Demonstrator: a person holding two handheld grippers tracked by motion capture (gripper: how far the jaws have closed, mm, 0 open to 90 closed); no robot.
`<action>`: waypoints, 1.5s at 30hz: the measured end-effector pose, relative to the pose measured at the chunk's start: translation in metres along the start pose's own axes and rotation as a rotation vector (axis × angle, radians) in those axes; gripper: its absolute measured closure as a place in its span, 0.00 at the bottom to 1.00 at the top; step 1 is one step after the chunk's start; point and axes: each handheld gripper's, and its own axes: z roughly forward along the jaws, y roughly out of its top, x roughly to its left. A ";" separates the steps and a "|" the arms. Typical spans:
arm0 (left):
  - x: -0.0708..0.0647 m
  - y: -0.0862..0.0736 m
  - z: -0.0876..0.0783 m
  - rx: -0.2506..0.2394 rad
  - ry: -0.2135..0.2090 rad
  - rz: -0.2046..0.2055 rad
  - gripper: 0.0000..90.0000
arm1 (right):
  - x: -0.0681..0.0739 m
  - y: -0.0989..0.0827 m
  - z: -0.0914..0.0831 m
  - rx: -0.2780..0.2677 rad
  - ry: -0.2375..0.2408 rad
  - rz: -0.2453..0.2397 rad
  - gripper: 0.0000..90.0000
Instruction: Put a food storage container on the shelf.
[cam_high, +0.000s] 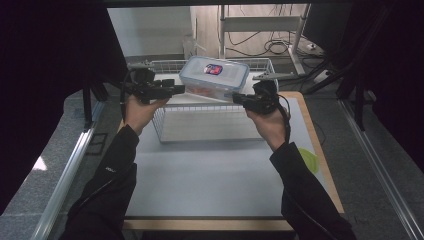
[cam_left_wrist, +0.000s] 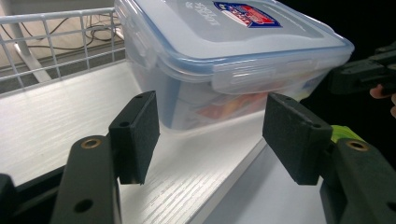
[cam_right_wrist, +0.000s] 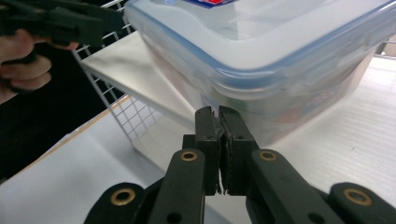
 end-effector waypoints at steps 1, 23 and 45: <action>0.001 0.000 0.000 -0.001 -0.003 0.003 0.41 | -0.001 0.001 0.001 -0.002 -0.007 0.003 0.97; -0.004 -0.002 0.013 0.031 0.015 0.002 0.59 | -0.049 0.014 0.004 -0.010 -0.243 0.059 1.00; -0.016 -0.023 -0.013 0.034 0.062 0.066 0.42 | -0.032 0.001 0.004 -0.004 -0.134 0.004 0.78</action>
